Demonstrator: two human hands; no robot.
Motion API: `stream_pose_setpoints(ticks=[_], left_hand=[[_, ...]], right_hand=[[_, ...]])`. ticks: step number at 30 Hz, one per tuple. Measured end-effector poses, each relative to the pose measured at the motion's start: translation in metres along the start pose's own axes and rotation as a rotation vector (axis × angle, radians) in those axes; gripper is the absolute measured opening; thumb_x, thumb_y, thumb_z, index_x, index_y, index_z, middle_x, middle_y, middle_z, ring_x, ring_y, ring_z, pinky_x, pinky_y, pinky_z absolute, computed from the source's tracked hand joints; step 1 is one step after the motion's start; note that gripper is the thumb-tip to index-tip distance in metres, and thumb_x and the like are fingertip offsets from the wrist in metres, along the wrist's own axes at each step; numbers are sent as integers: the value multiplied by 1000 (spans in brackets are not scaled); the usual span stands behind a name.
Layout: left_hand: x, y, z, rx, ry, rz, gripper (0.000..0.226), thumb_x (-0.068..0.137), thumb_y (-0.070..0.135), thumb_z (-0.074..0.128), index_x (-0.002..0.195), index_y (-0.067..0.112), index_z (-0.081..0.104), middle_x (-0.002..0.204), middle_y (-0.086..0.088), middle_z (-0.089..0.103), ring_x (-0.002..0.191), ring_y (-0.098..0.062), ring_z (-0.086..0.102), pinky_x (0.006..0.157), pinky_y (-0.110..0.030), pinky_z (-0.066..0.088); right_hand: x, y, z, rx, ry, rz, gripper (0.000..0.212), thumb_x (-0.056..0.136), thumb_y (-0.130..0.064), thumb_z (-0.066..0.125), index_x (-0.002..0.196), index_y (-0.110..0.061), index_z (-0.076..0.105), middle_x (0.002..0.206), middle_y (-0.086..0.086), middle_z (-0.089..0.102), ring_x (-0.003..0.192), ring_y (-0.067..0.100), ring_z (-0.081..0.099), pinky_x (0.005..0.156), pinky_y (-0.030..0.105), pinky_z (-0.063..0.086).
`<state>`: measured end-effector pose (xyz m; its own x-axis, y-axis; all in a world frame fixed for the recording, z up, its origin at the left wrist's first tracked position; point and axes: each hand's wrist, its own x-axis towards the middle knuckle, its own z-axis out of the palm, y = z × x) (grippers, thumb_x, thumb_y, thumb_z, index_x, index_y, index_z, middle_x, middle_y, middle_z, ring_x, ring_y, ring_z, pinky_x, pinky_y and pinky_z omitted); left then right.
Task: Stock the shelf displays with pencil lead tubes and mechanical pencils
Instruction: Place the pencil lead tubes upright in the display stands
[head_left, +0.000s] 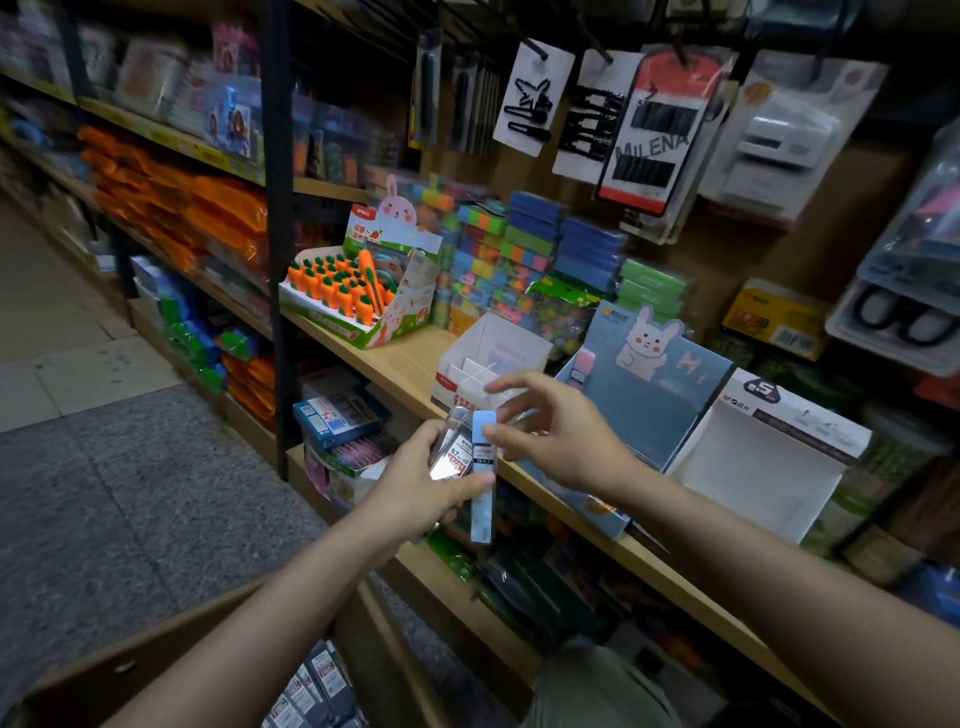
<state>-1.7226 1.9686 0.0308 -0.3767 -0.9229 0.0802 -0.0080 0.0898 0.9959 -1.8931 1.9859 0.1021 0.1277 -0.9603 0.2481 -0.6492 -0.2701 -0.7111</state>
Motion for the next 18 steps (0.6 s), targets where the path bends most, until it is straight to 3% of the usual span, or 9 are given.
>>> stream_pose_setpoints(ticks=[3,5,9,12,18], left_hand=[[1,-2,3,-4,-20,-23,30,88,17,70,111,21,52,66,6,60,47,-1,52,41,-16,39],[3,-5,2,-26,-23,-55,25,93,22,63,114,22,51,77,-1,63,56,-7,54,47,-22,43],[9,-9,-1,-258,32,-192,17,101,22,49,116,15,52,93,-7,65,59,-12,51,46,-25,43],[13,-11,1,-409,48,-276,20,102,15,43,118,11,53,88,-12,63,57,-15,52,43,-25,41],[11,-16,-1,-254,-22,-176,20,100,17,49,120,20,55,105,-3,72,77,-13,68,62,-27,54]], right_hand=[[2,-3,-12,-30,-10,32,15,82,-16,77,92,-22,69,85,1,73,74,15,73,76,38,60],[4,1,-35,-1,31,87,15,82,-12,76,91,-20,67,86,4,73,74,17,73,74,38,61],[5,25,-90,-231,368,114,14,85,-17,74,91,-23,64,87,-2,72,73,6,71,72,27,58],[-1,52,-103,-438,508,91,13,84,-14,75,95,-15,68,84,0,71,77,13,69,77,37,59],[7,82,-85,-517,549,59,15,86,-12,73,99,-11,66,91,7,71,83,20,67,81,42,57]])
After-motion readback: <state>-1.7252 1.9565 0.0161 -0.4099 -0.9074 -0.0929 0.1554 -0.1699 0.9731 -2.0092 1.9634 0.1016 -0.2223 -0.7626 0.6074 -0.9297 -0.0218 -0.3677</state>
